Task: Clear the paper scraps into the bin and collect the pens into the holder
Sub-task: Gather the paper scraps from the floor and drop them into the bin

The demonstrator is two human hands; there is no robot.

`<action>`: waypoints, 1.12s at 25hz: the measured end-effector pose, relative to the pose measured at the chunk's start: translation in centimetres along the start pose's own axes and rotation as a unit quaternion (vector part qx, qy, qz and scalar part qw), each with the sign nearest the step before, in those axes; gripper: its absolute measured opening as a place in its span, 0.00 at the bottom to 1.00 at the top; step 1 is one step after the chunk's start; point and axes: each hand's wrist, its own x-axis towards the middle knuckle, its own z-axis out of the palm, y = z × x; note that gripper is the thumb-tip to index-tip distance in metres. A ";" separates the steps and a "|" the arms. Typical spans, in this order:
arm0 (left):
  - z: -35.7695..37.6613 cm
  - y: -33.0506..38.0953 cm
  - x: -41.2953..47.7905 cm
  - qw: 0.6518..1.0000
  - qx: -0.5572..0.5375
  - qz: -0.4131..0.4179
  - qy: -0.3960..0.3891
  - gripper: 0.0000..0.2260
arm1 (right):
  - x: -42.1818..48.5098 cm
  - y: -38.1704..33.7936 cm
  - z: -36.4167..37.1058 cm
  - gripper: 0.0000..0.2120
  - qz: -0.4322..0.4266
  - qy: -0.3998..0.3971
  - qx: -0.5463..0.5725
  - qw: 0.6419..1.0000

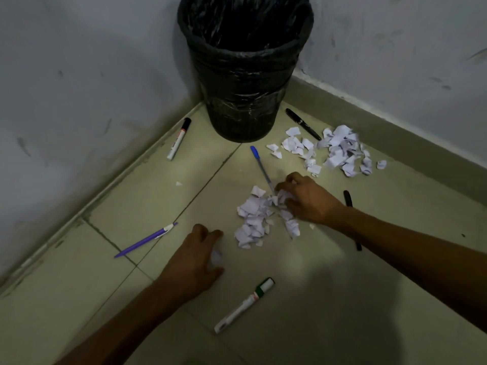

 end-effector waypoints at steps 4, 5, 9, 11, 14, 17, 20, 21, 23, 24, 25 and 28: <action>0.5 2.1 2.1 0.996 -0.062 0.062 0.019 0.30 | -4.6 -1.6 0.7 0.22 0.011 0.013 0.042 0.999; -0.1 2.1 2.8 0.996 -0.048 0.062 0.031 0.34 | -5.4 -1.5 0.1 0.25 0.051 0.029 0.040 0.997; -2.2 1.6 5.3 0.998 0.054 0.035 -0.007 0.52 | -8.5 -2.2 -0.7 0.48 0.164 -0.092 0.008 0.982; -2.0 2.4 6.8 0.994 0.069 0.070 -0.046 0.54 | -9.4 -4.0 0.9 0.55 0.128 -0.124 0.010 0.984; -1.4 3.9 9.1 0.989 0.056 0.119 -0.074 0.54 | -8.1 -5.1 2.9 0.54 0.073 -0.070 0.008 0.995; -0.9 4.4 9.9 0.985 0.007 0.166 -0.052 0.47 | -5.2 -4.9 3.6 0.47 0.073 -0.019 0.035 0.997; -0.3 4.6 9.9 0.990 -0.029 0.138 0.007 0.31 | -3.7 -4.9 3.6 0.34 0.066 0.008 0.080 0.995; 0.0 4.5 10.0 0.991 -0.025 0.132 0.026 0.26 | -3.5 -5.1 3.6 0.30 0.051 0.018 0.098 0.994; 0.3 4.4 10.0 0.989 -0.029 0.136 0.054 0.17 | -3.4 -5.3 3.7 0.23 0.025 0.033 0.124 0.991; 0.6 4.4 10.1 0.988 -0.036 0.137 0.060 0.14 | -3.2 -5.3 3.7 0.20 0.025 0.034 0.138 0.990; 0.8 4.4 10.0 0.988 -0.039 0.133 0.064 0.12 | -2.9 -5.3 3.8 0.17 0.025 0.041 0.146 0.988; 1.4 4.3 10.1 0.988 -0.054 0.112 0.090 0.09 | -2.1 -5.2 3.7 0.12 0.026 0.082 0.171 0.981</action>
